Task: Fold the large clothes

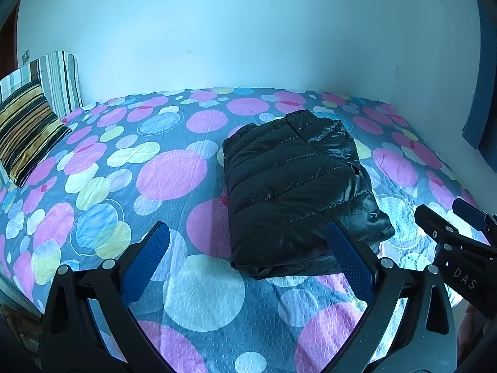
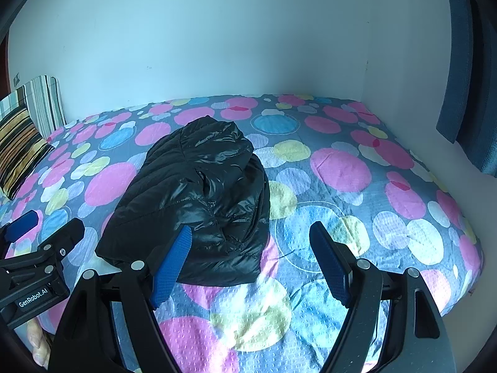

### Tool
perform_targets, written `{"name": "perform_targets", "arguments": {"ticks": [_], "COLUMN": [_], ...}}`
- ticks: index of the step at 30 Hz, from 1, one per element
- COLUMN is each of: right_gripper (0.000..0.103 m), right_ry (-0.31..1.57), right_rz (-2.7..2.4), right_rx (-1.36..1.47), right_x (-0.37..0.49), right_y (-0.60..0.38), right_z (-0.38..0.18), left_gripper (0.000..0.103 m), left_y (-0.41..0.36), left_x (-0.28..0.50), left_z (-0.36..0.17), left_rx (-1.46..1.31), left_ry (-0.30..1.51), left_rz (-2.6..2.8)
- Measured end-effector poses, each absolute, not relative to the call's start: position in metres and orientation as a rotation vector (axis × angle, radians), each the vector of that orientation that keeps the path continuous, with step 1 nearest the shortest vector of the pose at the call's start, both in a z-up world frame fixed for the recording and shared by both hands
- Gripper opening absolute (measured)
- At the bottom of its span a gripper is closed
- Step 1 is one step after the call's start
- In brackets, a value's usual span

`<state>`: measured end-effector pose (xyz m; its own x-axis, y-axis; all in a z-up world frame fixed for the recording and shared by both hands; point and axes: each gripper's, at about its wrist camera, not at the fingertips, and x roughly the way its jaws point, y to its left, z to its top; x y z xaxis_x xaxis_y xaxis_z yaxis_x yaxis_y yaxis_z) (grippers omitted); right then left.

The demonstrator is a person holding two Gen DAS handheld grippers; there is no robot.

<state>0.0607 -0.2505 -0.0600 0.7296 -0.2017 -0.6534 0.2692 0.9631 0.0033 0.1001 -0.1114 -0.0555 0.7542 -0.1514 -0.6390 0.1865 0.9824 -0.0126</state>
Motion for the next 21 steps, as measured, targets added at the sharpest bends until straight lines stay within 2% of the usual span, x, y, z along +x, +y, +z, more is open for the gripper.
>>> {"name": "perform_targets", "arguments": {"ticks": [21], "right_gripper": [0.077], "right_ry": [0.708], "right_rz": [-0.255], "right_rx": [0.1], "right_x": [0.0622], "right_y": [-0.2487], "right_z": [-0.0592], "left_gripper": [0.101], "left_y": [-0.1116], "left_x": [0.0983], "left_z": [-0.0563], "left_rx": [0.045], "left_ry": [0.695], "left_rz": [-0.186]}}
